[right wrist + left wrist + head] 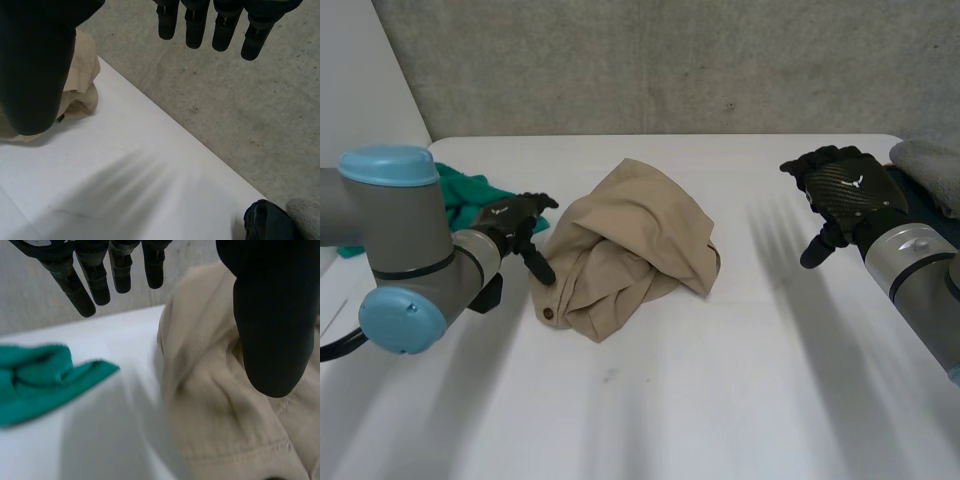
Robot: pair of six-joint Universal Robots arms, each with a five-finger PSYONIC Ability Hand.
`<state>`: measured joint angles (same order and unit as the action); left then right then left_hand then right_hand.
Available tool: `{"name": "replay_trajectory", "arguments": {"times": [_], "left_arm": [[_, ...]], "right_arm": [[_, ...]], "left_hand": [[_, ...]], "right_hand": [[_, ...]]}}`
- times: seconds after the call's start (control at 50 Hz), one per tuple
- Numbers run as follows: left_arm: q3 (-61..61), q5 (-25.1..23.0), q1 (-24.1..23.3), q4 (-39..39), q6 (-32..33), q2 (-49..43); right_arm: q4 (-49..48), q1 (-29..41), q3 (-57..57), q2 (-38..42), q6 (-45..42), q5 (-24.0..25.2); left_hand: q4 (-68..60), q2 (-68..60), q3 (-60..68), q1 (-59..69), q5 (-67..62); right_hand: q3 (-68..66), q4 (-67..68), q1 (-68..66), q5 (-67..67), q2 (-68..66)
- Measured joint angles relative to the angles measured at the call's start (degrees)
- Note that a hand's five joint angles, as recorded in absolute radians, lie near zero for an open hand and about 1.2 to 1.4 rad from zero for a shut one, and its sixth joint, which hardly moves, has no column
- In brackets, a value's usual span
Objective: Fold the laundry.
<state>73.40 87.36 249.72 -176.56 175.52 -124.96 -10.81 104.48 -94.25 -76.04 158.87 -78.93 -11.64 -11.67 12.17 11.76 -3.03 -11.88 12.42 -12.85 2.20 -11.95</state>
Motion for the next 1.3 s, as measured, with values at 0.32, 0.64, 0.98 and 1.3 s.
{"name": "replay_trajectory", "arguments": {"times": [0.32,0.64,0.98,1.3], "left_arm": [[-9.5,1.2,-1.2,3.1,-1.2,-10.3],[-17.2,9.3,-3.3,-12.7,6.0,8.0],[-21.0,-4.2,-17.4,-12.6,2.7,0.9],[-1.5,-13.7,-23.2,-13.5,4.9,-1.5]], "right_arm": [[0.0,0.1,0.0,0.4,-0.2,0.0],[0.0,-0.2,0.2,-0.4,-0.2,-0.1],[0.1,-2.7,0.9,-2.1,0.1,-0.1],[1.7,-6.1,3.2,-1.3,2.9,1.0]], "left_hand": [[-54.7,-54.2,53.3,49.7,-51.9],[-56.8,-56.8,55.5,52.5,-54.3],[-56.9,-56.8,55.7,53.3,-54.3],[-10.4,-10.7,10.7,10.5,-8.7]], "right_hand": [[0.0,0.0,0.0,0.0,0.0],[0.0,0.0,0.0,0.0,0.0],[0.0,0.0,0.0,0.0,0.0],[0.0,0.0,0.0,0.0,0.0]]}}
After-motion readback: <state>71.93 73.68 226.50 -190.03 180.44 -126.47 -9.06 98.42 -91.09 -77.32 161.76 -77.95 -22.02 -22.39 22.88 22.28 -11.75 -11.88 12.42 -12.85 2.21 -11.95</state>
